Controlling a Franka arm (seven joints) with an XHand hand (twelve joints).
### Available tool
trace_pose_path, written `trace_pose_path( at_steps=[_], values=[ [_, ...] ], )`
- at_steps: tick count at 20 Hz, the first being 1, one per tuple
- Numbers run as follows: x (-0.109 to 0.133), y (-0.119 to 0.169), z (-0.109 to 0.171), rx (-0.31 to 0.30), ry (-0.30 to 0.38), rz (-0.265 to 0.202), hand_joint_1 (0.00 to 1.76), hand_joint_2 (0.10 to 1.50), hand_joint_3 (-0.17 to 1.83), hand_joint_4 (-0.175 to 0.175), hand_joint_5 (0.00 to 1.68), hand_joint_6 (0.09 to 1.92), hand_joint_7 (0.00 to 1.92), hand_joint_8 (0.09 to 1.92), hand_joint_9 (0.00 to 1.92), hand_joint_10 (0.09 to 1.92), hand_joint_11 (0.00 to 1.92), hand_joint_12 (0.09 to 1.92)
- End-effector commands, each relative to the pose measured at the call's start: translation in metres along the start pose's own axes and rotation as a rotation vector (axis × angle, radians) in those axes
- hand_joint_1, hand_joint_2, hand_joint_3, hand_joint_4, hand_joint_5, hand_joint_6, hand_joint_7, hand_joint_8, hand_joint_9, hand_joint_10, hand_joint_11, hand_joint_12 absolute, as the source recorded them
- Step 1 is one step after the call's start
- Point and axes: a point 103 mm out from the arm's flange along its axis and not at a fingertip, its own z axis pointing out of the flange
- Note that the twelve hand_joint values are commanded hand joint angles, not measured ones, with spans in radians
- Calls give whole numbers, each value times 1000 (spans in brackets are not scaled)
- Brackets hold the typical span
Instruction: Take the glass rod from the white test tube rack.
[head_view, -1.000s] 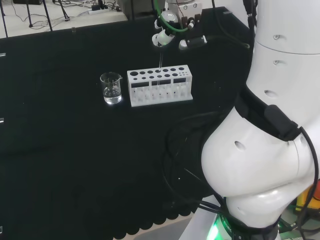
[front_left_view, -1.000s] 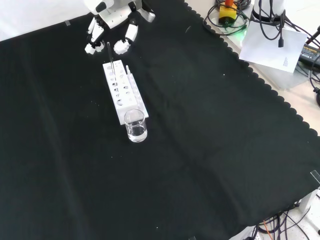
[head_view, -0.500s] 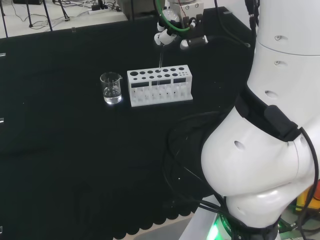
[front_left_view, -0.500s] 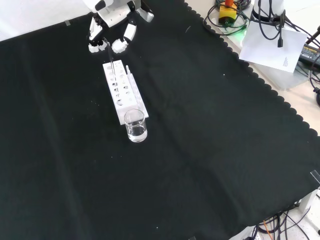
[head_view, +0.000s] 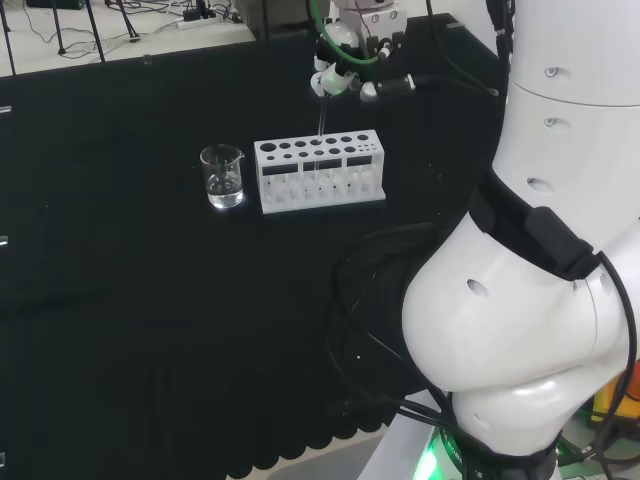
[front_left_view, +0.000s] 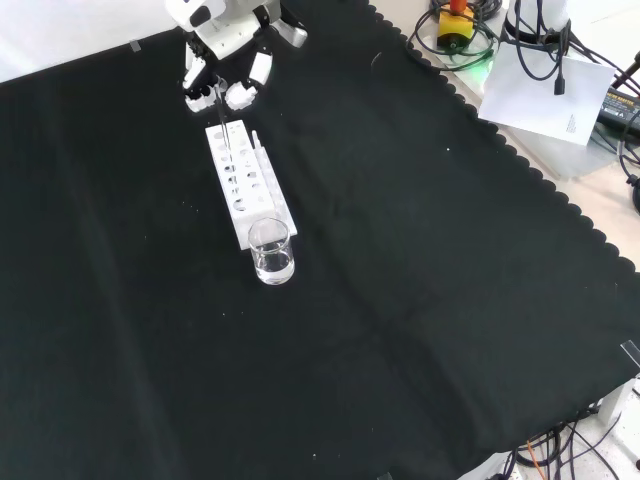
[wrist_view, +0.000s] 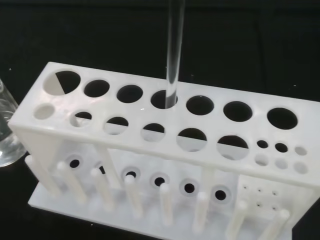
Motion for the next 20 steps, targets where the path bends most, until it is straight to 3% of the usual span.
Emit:
trace_pose_path(
  at_steps=[1, 4, 6, 8, 11, 14, 16, 17, 18, 20],
  values=[
    [6, 1, 1, -6, -1, -15, 879, 920, 689, -175, 573, 990, 999, 957, 1326, 938, 1230, 1057],
    [7, 3, 3, -18, 21, -17, 943, 906, 697, -175, 642, 1002, 1051, 992, 1370, 948, 1356, 984],
    [7, 6, 4, -39, 52, -16, 1091, 1043, 369, -175, 735, 1196, 987, 1116, 1406, 967, 1513, 839],
    [8, 8, 4, -60, 87, -18, 1202, 1107, 168, -175, 760, 1168, 978, 1214, 1431, 996, 1560, 712],
    [12, 11, -1, -123, 126, -29, 1271, 854, 536, -175, 941, 984, 1057, 1235, 1390, 1096, 1485, 691],
    [19, 10, -12, -170, 104, -43, 1381, 653, 796, -175, 1068, 762, 1087, 1164, 1335, 1100, 1487, 692],
    [22, 6, -27, -164, 90, -34, 1393, 914, 345, -175, 1018, 657, 957, 1176, 1146, 1203, 1500, 684],
    [23, 4, -33, -162, 88, -32, 1363, 976, 185, -175, 1100, 524, 1018, 1126, 1237, 1156, 1521, 669],
    [24, 1, -39, -163, 86, -31, 1370, 1034, 82, -175, 1091, 495, 990, 1123, 1189, 1175, 1533, 654],
    [26, -6, -54, -161, 83, -30, 1334, 1085, -98, -175, 1237, 290, 1104, 1052, 1378, 1039, 1569, 613]
  ],
)
